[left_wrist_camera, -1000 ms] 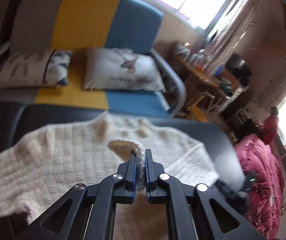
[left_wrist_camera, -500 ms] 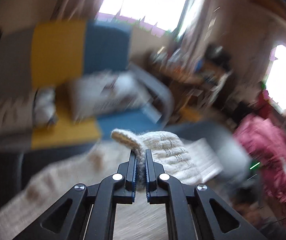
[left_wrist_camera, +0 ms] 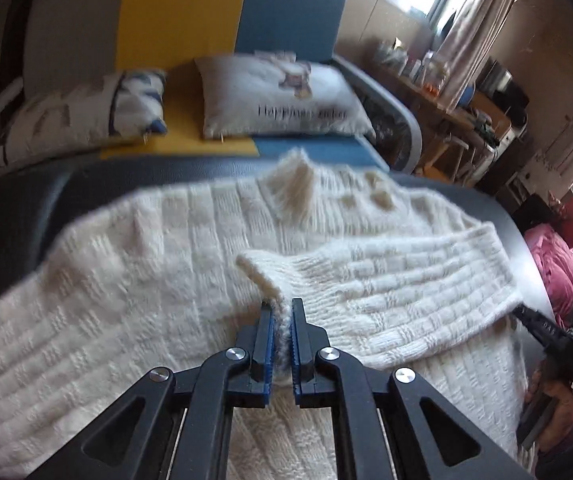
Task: Fold clothes
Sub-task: 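Lower the cuff onto the sweater body and open the left tool, then raise both open tools away from the folded sleeve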
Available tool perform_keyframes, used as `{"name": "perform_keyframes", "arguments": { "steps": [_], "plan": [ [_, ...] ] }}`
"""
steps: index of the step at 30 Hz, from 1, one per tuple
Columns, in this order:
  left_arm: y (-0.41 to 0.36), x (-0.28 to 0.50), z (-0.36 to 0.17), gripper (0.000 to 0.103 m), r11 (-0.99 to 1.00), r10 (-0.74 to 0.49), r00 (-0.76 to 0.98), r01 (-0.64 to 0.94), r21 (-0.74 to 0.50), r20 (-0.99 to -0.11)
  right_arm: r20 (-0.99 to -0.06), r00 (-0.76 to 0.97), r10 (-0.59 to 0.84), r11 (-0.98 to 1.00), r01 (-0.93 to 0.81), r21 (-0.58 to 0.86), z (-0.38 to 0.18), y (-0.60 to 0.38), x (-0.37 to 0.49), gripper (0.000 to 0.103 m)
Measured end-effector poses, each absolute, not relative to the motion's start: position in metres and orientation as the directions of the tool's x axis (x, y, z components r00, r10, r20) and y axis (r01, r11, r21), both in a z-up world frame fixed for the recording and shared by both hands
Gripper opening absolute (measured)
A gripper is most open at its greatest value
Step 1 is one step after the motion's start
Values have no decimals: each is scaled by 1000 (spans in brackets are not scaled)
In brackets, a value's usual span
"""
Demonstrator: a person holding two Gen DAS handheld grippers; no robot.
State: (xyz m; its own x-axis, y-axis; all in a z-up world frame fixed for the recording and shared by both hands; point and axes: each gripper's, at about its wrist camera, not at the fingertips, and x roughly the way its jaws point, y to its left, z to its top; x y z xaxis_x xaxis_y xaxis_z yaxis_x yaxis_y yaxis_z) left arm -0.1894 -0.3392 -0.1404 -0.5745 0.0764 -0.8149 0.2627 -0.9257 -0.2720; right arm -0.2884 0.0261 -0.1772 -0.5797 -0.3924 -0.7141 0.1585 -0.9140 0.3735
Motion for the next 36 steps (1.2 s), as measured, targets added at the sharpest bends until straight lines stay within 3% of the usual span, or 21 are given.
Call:
{"name": "perform_keyframes", "arguments": {
  "steps": [2, 8, 11, 14, 17, 23, 28, 31, 36],
  "plan": [
    [-337, -195, -149, 6, -929, 77, -553, 262, -261, -829, -714, -583, -388, -915, 152, 373, -176, 27, -288, 18],
    [-362, -177, -161, 10, -829, 196, -588, 329, -453, -785, -721, -577, -383, -919, 161, 360, -177, 25, -288, 18],
    [-356, -177, -158, 8, -854, 166, -581, 319, -411, -797, -727, -572, -380, -922, 168, 350, -176, 23, -289, 18],
    [-337, -183, -143, 7, -926, -13, -585, 313, -211, -811, -733, -574, -363, -930, 173, 325, -173, 22, -291, 18],
    [-325, -186, -147, 7, -941, -59, -542, 311, -135, -838, -738, -567, -366, -929, 171, 329, -176, 24, -293, 18],
    [-335, -174, -145, 12, -904, -36, -547, 374, -206, -836, -756, -530, -384, -924, 216, 317, -171, 24, -293, 19],
    [-339, -150, -139, 13, -906, -59, -551, 379, -187, -832, -758, -523, -390, -920, 257, 296, -165, 34, -280, 21],
    [-339, -130, -126, 13, -894, -91, -589, 404, -196, -803, -757, -518, -398, -915, 284, 286, -160, 39, -270, 21],
    [-325, -125, -110, 13, -898, -44, -657, 355, -258, -753, -764, -509, -397, -901, 374, 219, -154, 27, -260, 21]
  ]
}}
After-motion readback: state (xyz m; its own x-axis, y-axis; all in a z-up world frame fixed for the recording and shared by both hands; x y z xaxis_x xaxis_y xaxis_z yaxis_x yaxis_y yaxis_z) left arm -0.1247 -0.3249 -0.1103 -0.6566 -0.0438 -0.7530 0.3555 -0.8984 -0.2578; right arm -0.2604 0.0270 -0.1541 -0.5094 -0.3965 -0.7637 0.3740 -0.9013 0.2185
